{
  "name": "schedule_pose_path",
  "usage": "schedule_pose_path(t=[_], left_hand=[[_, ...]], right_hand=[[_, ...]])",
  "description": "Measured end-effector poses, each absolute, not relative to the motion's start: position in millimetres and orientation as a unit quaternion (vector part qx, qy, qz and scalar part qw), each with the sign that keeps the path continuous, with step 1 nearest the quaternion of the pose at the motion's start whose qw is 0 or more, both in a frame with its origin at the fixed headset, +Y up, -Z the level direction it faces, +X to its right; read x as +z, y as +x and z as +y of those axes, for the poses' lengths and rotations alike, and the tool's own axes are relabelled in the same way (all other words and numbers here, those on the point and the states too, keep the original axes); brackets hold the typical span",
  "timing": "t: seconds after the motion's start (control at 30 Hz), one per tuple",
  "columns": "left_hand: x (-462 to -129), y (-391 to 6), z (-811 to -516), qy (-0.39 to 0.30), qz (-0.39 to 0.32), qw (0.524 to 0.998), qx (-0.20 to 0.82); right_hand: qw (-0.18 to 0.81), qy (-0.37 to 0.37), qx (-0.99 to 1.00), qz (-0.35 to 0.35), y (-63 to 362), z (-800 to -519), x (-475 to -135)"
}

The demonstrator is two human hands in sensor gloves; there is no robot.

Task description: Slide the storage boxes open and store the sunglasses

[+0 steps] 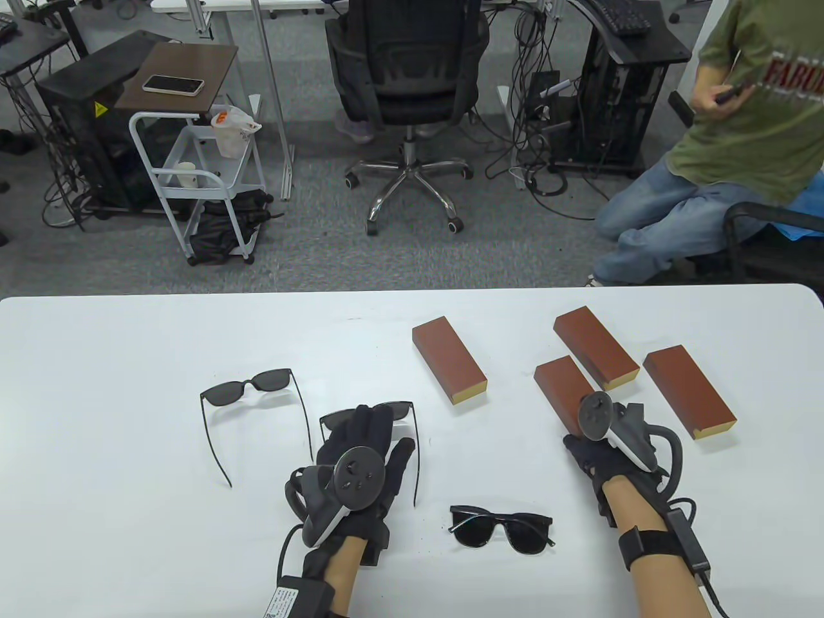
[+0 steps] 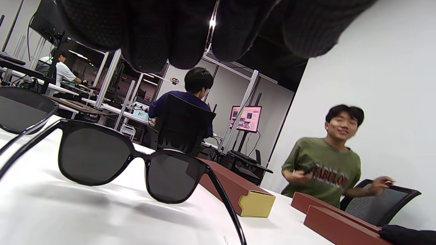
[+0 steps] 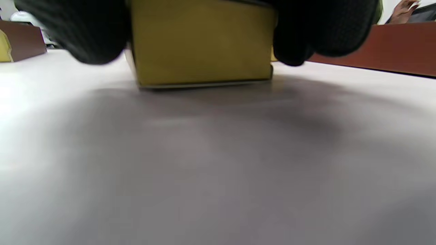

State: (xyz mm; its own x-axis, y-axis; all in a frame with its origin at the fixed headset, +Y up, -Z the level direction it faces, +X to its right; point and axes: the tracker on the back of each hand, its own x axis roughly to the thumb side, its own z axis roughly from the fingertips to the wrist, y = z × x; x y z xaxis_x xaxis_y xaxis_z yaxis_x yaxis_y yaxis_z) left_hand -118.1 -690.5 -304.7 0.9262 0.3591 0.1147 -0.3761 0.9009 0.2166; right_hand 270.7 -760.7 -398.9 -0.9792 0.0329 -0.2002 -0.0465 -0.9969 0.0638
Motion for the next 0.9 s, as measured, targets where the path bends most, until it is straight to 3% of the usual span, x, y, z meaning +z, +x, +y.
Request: schedule_pose_path(t=[0.2, 0.37, 0.6, 0.9], left_hand=[[-306, -118, -690, 0.119, -0.055, 0.972, 0.195], [-307, -115, -691, 0.107, -0.097, 0.969, 0.199], [-307, -105, -691, 0.08, -0.206, 0.955, 0.198], [-302, -84, -693, 0.046, -0.293, 0.932, 0.21]], right_hand=[[0.063, -0.088, 0.993, 0.042, 279, -756, -391], [0.102, -0.048, 0.994, 0.003, 285, -730, -372], [0.246, 0.085, 0.965, -0.039, 277, -688, -331], [0.257, 0.241, 0.936, 0.015, 236, -677, -309]])
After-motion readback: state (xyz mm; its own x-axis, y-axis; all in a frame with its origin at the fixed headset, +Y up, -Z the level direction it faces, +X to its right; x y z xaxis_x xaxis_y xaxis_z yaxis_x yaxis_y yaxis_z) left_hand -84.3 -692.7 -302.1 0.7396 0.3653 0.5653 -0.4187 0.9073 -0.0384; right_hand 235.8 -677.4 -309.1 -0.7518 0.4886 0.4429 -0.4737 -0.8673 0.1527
